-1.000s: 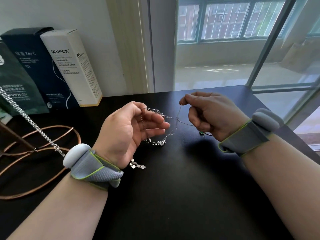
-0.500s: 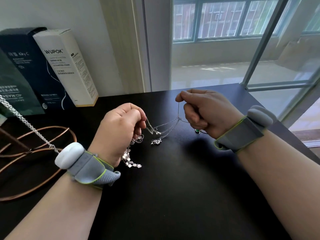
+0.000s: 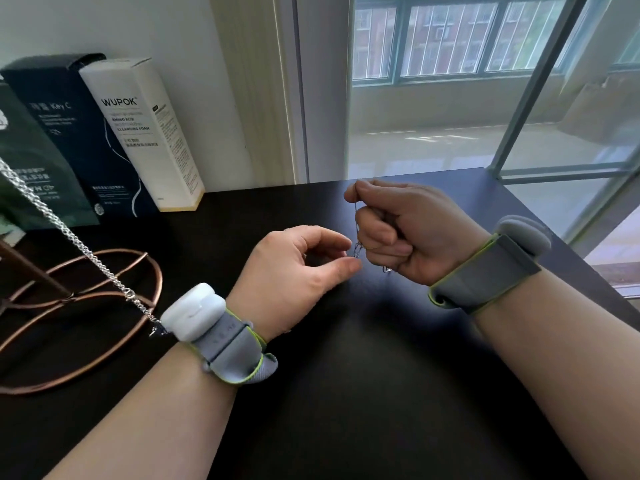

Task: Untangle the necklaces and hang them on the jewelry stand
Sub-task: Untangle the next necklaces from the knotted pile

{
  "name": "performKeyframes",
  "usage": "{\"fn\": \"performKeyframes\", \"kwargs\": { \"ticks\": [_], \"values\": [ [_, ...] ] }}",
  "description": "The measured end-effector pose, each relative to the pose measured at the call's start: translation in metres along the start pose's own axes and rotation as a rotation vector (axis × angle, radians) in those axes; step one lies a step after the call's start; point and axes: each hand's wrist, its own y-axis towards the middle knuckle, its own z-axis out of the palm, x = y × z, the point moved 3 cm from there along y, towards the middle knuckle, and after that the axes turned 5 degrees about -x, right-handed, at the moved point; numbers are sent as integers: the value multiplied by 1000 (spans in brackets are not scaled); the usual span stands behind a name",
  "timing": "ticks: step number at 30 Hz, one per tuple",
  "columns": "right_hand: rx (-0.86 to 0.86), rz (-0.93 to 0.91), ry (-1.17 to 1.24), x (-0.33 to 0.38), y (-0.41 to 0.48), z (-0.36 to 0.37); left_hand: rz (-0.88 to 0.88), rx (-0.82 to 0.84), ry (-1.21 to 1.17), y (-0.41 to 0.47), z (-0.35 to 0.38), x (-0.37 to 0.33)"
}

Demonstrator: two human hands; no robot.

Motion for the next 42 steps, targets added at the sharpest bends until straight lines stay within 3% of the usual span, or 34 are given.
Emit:
{"fn": "performKeyframes", "kwargs": {
  "ticks": [11,20,27,42],
  "values": [
    [-27,41,6,-3,3,-4,-42,-68,-189,4,-4,6],
    [-122,36,-46,-4,6,-15,-228,-100,-714,10,-13,7],
    [-153,50,-29,-2,7,-21,-265,-124,-891,15,-19,10],
    [-164,37,-31,1,7,-25,-251,-103,-637,12,-17,14]
  ]
}}
